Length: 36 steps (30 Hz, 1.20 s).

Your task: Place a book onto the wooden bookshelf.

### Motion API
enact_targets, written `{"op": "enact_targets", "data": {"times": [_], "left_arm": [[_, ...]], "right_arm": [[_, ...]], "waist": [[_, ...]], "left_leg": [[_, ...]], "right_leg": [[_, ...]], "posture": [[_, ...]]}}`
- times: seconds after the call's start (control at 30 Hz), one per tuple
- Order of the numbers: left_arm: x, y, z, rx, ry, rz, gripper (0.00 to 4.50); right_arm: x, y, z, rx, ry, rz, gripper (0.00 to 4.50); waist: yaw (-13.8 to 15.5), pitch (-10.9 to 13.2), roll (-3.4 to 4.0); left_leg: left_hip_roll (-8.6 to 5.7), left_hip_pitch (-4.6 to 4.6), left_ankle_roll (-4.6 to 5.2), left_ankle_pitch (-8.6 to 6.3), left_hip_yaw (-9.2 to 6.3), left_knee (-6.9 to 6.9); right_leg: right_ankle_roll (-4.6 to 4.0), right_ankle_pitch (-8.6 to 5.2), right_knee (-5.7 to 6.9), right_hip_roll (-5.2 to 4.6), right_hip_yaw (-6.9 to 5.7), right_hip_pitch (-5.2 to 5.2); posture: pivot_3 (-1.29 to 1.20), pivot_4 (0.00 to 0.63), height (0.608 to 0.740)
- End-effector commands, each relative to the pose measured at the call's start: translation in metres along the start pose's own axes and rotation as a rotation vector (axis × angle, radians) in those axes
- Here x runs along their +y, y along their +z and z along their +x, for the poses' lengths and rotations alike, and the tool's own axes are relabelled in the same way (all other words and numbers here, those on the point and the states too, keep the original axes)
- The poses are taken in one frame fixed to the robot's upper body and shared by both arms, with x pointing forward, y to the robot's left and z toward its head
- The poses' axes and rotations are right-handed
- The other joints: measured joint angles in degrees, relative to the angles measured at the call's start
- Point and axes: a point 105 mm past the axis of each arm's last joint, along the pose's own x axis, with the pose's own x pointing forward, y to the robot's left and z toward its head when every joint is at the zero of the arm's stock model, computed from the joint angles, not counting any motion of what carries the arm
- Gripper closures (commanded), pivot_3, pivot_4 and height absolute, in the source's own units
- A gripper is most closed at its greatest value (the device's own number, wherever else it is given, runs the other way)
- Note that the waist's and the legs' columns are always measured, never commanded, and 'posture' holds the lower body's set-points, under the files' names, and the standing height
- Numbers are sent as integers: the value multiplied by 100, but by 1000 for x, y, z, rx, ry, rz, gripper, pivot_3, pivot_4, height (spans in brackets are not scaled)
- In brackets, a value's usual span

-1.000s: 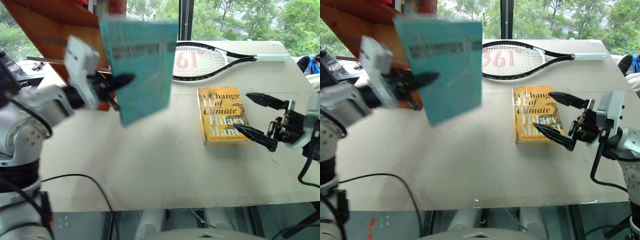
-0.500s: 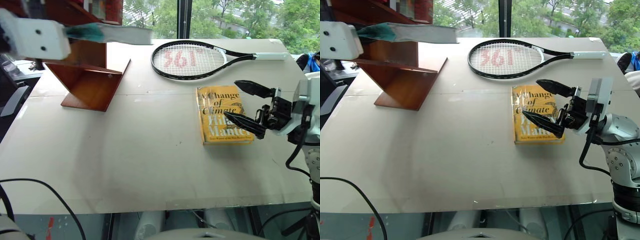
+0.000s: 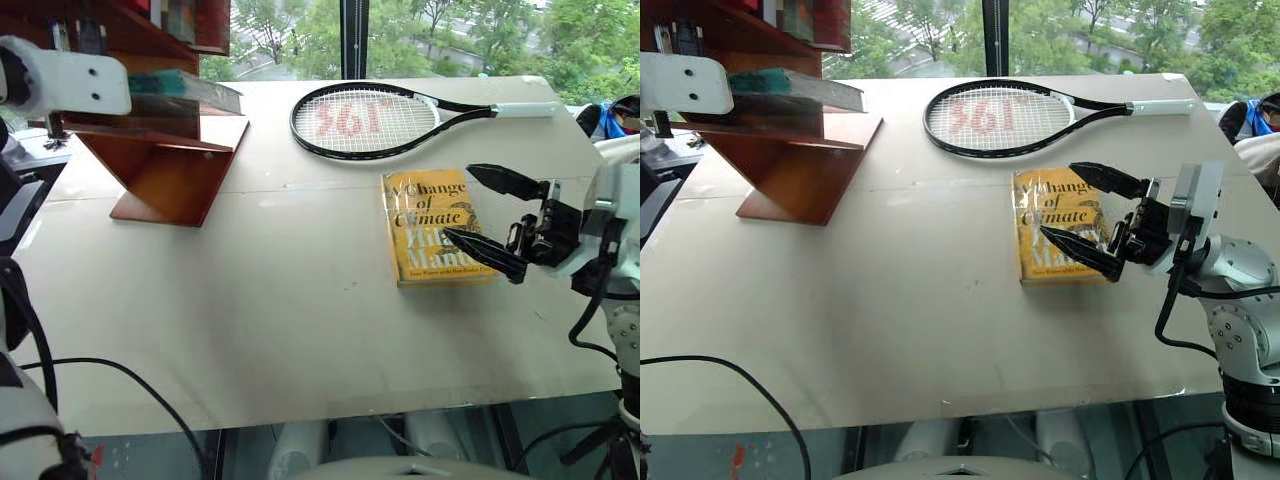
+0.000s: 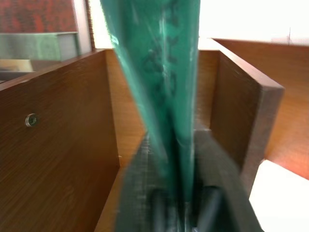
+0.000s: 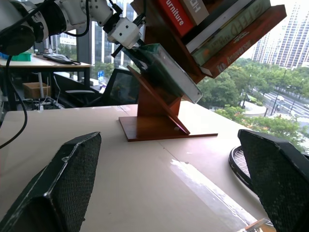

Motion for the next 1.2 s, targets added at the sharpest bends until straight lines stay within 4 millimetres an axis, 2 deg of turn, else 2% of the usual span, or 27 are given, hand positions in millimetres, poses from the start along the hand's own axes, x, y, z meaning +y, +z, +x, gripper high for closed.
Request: {"op": "enact_targets", "data": {"times": [0.03, 0.07, 0.1, 0.13, 0.17, 0.23, 0.3, 0.43, 0.53, 0.63, 0.7, 0.77, 0.97, 1.07, 1.13, 1.2], "left_arm": [[8, 3, -20, -82, 61, -9, 2181], [6, 0, -25, -77, 55, -7, 2181], [3, -3, -29, -76, 48, -14, 1347], [1, -5, -36, -80, 54, -25, 1148], [0, -6, -42, -90, 57, -31, 521], [-2, 1, -56, -179, 55, -98, 13], [-4, 19, -70, -323, 30, -232, 13], [-2, 79, -95, -609, 0, -489, 13], [-12, 129, -112, -796, -133, -679, 13], [-23, 166, -119, -949, -248, -818, 13], [-28, 180, -113, -1010, -250, -892, 13], [-41, 191, -102, -1027, -281, -938, 13], [-83, 216, -42, -973, -185, -1107, 13], [-111, 225, -11, -968, -215, -1171, 13], [-130, 223, 7, -915, -214, -1193, 13], [-146, 219, 17, -876, -218, -1195, 13]], "right_arm": [[4, 16, 2, -58, 10, -49, 0], [4, 17, 3, -66, 10, -46, 0], [3, 17, 3, -69, 11, -44, 0], [2, 17, 3, -71, 13, -43, 0], [1, 18, 3, -74, 14, -43, 0], [-2, 20, 5, -84, 17, -43, 0], [-4, 24, 8, -103, 26, -44, 0], [-7, 32, 12, -130, 45, -43, 0], [-9, 34, 16, -134, 58, -36, 0], [-10, 34, 15, -117, 66, -36, 0], [-12, 34, 12, -96, 55, -40, 0], [-14, 33, 8, -76, 35, -42, 0], [-16, 14, -14, 85, -53, -48, 0], [-16, -6, -37, 203, -143, -35, 0], [-15, -17, -55, 282, -190, -31, 0], [-14, -24, -71, 340, -229, -26, 0]], "waist": [[5, 1, -2], [18, 1, -4], [18, 1, -4], [12, 1, -4], [10, 1, -4], [-2, 1, -5], [-5, 3, -2], [45, 3, -7], [51, 4, -8], [41, 4, -1], [48, -2, 11], [49, -5, 16], [107, -8, 12], [184, -15, 20], [232, -18, 22], [257, -18, 22]], "left_leg": [[1, -1, 0, 0, -1, 1], [1, -1, 0, 0, -1, 1], [2, -5, 0, 0, -1, 5], [3, -6, 0, 0, 2, 9], [3, -7, 0, 0, 4, 9], [6, -7, 0, 0, 5, 9], [13, -8, 0, 0, 7, 10], [25, -14, 0, 0, -3, 24], [26, -18, 1, -2, -9, 39], [25, -10, 1, -2, -7, 42], [25, 0, 0, -2, -6, 43], [25, 8, 0, -1, -6, 43], [20, 11, -9, 3, 11, 48], [18, 3, -18, 8, 18, 50], [16, 7, -18, 7, 22, 42], [16, 5, -17, 7, 21, 39]], "right_leg": [[0, 0, 0, 0, -1, 0], [0, 0, 0, 0, -1, 0], [0, 0, 0, -2, -1, 0], [0, 0, -1, -6, -1, -1], [0, 0, -2, -6, -1, -2], [0, 0, -1, -6, -1, -5], [-1, 0, 2, -8, -4, -7], [-2, 0, 5, -8, -14, -3], [-1, 0, 2, -9, -18, 4], [-1, 0, 8, -7, -15, 7], [-2, 0, 15, -7, -14, 9], [-3, 0, 24, -6, -11, 11], [-5, 2, 18, -12, 12, 12], [-6, 2, 16, -10, 20, 7], [-6, 2, 6, -11, 23, 9], [-6, 2, 6, -10, 22, 8]], "posture": [[0, 150, 740], [0, 150, 740], [0, 150, 740], [0, 150, 740], [0, 150, 740], [0, 150, 740], [0, 150, 740], [0, 150, 740], [0, 150, 740], [0, 150, 740], [0, 150, 740], [0, 150, 740], [0, 150, 740], [0, 150, 740], [0, 150, 740], [0, 150, 740]]}}
